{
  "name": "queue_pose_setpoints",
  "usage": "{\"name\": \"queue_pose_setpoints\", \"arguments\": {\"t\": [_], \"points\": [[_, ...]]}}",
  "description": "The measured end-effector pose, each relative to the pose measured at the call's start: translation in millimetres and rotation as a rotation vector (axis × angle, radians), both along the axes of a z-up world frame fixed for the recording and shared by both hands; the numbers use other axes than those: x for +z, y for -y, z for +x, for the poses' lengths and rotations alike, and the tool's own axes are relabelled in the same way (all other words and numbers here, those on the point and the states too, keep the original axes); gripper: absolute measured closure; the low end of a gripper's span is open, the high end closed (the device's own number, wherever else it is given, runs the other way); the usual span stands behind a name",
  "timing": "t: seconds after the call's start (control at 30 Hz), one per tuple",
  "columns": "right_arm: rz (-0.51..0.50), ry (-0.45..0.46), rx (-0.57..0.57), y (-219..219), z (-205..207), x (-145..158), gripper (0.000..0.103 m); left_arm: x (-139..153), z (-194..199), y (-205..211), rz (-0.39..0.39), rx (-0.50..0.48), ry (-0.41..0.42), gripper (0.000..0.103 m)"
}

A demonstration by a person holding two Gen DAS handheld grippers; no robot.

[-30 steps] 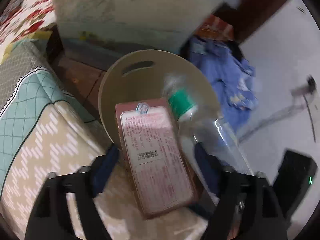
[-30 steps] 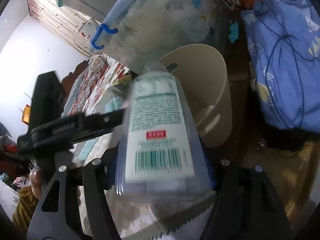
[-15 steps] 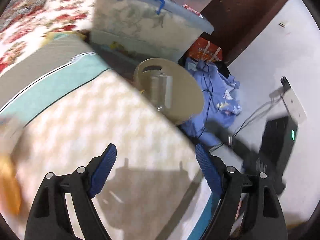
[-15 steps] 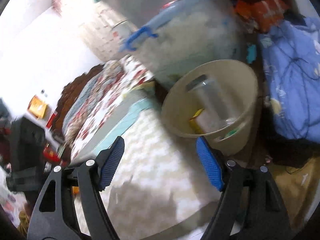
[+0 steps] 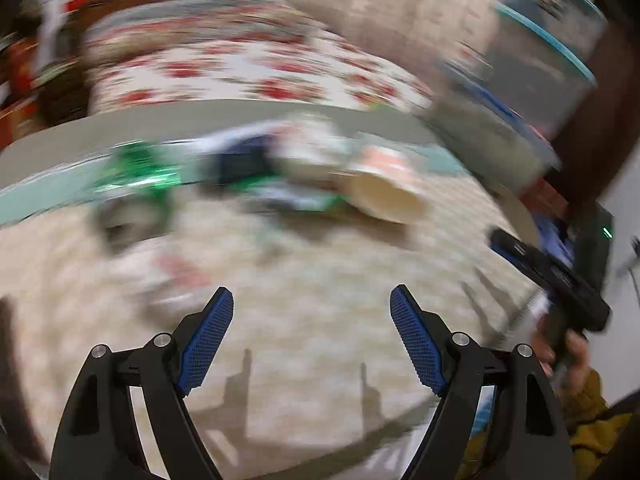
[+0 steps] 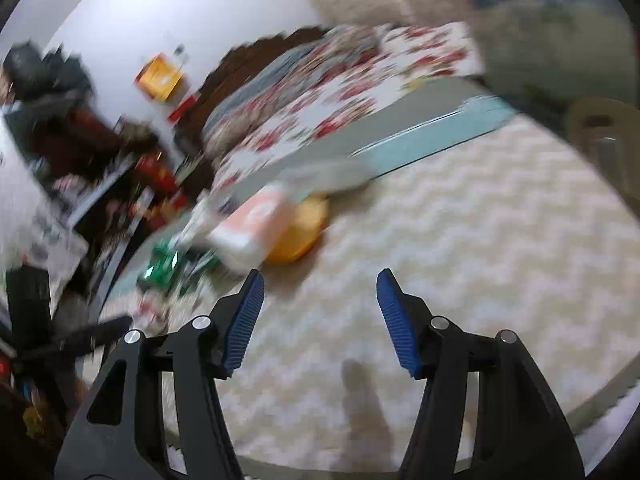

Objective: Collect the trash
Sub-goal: 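Grasp crumpled white tissues with the left gripper while the right gripper grasps another tissue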

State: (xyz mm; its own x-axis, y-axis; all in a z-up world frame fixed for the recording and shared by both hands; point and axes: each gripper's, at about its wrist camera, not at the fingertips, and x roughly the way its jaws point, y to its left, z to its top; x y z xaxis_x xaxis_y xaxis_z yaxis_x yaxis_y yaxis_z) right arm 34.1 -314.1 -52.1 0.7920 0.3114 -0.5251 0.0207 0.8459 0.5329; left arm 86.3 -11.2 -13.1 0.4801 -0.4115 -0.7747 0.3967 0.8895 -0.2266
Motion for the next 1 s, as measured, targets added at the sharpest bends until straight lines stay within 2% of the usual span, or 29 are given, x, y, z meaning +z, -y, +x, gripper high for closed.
{"name": "queue_pose_setpoints", "arguments": {"t": [0.07,0.17,0.23,0.33,0.4,0.47,0.5,0.63,0.7,0.73,0.77,0.83,0.9,1.0], "points": [[-0.033,-0.003,0.051,-21.6,4.8,2.0,0.043,-7.4,10.2,-29.0,0.025,0.1,-0.02,0.027],[-0.098,0.008,0.118,-49.5,12.3,9.9,0.043,-19.7,25.3,-54.0,0.017,0.161,-0.07,0.027],[-0.133,0.019,0.155,-61.8,17.6,18.6,0.042,-27.7,34.6,-59.1,0.0,0.174,-0.079,0.027],[-0.2,0.033,0.206,-80.2,37.4,35.6,0.041,-36.2,41.0,-61.7,0.015,0.199,-0.08,0.026],[-0.263,0.039,0.235,-95.8,58.6,48.2,0.037,-40.9,46.3,-61.3,-0.009,0.202,-0.087,0.026],[-0.313,0.035,0.263,-107.8,81.4,54.2,0.027,-43.1,48.4,-62.4,-0.029,0.204,-0.086,0.026],[-0.333,0.028,0.275,-113.5,90.5,56.5,0.027,-44.6,48.6,-62.9,-0.033,0.208,-0.085,0.026],[-0.427,-0.043,0.33,-145.8,142.6,50.8,0.027,-49.6,52.6,-61.2,-0.038,0.212,-0.081,0.027],[-0.511,-0.075,0.349,-165.9,163.4,40.9,0.027,-50.3,51.0,-60.7,-0.031,0.21,-0.072,0.032],[-0.537,-0.081,0.357,-172.9,168.3,36.3,0.034,-50.6,50.6,-59.6,-0.024,0.211,-0.065,0.044],[-0.547,-0.082,0.363,-176.8,170.7,34.2,0.057,-51.0,49.7,-58.5,-0.012,0.2,-0.061,0.061],[-0.548,-0.072,0.367,-179.9,167.6,31.8,0.06,-51.2,47.2,-58.9,-0.022,0.186,-0.061,0.065],[-0.517,-0.019,0.356,-178.8,148.4,38.9,0.061,-51.1,42.0,-63.8,-0.056,0.168,-0.071,0.067],[-0.427,0.109,0.384,-171.8,90.6,54.4,0.061,-43.3,26.3,-66.3,-0.139,0.104,-0.064,0.067]]}}
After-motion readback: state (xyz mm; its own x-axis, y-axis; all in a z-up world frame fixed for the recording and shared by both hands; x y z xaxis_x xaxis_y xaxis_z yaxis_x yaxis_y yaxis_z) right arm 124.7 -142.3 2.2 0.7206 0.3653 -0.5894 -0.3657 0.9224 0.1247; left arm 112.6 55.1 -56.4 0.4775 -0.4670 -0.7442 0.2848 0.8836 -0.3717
